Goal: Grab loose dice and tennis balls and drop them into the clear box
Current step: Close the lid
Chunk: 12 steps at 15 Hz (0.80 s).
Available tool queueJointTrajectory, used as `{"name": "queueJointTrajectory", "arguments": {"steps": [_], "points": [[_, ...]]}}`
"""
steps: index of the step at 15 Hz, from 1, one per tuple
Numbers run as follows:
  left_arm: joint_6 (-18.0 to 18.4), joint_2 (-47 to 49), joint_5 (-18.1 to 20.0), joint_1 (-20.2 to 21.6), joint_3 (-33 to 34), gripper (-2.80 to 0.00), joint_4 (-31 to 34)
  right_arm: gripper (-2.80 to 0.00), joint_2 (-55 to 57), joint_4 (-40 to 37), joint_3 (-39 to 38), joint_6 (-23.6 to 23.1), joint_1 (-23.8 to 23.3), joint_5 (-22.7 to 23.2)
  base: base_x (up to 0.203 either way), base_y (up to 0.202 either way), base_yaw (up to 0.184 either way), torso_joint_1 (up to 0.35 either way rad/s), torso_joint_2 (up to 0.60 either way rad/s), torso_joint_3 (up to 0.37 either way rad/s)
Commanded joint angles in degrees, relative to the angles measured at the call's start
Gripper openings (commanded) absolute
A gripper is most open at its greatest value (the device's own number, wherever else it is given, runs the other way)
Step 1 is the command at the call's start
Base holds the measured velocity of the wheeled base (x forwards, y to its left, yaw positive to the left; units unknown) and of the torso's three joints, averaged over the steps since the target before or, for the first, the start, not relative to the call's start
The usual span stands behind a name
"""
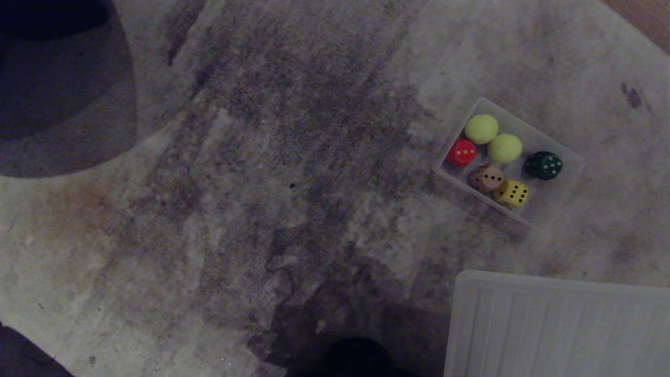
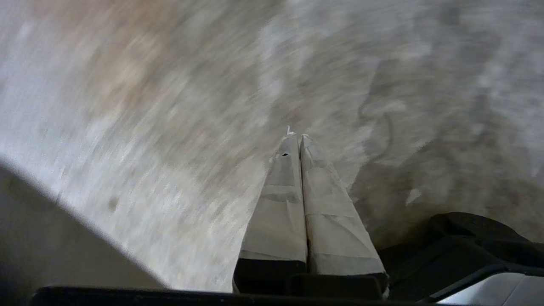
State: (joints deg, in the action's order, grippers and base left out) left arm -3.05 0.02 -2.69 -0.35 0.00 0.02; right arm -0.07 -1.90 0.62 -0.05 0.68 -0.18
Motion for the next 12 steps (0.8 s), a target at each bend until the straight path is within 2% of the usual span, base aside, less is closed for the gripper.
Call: {"name": "queueJointTrajectory", "arguments": {"steps": [1,5,12], "points": [[-0.03,-0.02,-0.03,0.00,0.09,-2.80,-0.02,-2.80,0.07,0.05,-0.01,-0.04,0.02,0.01,0.002,0.011,-0.164,0.002,0.00,-0.002],[-0.03,-0.02,-0.03,0.00,0.09,-2.80,-0.02,-2.80,0.07,0.06,-0.01,-0.04,0.02,0.09,0.002,0.007,-0.137,0.001,0.00,0.001],[-0.12,-0.02,-0.03,0.00,0.09,-2.80,-0.02,-2.80,0.07,-0.03,-0.01,-0.04,0.02,0.09,0.000,0.000,0.000,0.000,0.00,0.000]]}}
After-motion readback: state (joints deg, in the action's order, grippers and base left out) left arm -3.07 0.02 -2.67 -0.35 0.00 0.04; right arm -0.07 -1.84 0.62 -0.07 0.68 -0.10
